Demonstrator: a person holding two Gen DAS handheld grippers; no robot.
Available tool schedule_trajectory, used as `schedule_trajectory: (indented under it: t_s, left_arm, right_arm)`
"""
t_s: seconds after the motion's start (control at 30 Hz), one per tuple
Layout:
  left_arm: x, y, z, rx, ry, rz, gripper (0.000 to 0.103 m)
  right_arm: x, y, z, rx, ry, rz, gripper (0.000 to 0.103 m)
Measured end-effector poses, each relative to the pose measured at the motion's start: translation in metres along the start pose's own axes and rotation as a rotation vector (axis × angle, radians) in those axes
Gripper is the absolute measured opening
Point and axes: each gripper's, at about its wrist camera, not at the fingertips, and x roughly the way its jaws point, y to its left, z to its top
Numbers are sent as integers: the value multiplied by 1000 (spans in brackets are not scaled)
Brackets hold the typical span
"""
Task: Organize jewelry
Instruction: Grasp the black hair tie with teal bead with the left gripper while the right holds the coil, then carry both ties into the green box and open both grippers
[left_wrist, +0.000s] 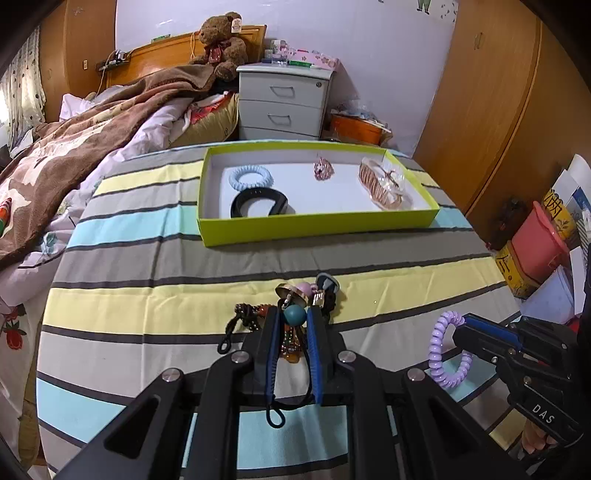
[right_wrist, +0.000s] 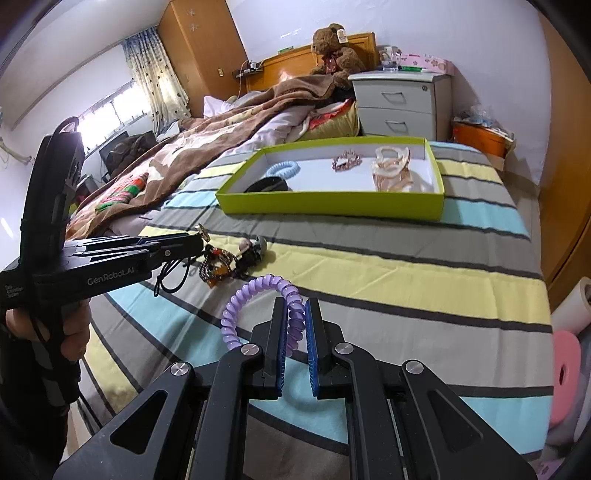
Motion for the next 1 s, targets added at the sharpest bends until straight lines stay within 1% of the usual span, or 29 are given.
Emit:
schedule_trajectory:
  t_s: [0.3,0.6,0.83,1.0]
  left_arm:
    - [-20,7,17,-10,-45,2,15]
    - [-27,13,49,-11,-80,-3,15]
    - [-26,16,80,-10,-100,-11,15]
    - [-18,18,104,-16,-104,-26,16]
  right_arm:
    - [-10,6,20,-13,-41,-24,10]
    - [-9,7,55,-28,-72,-50,10]
    - [2,4,90,-35,-77,-80,10]
    - [20,1,111,-49,-62,-101,10]
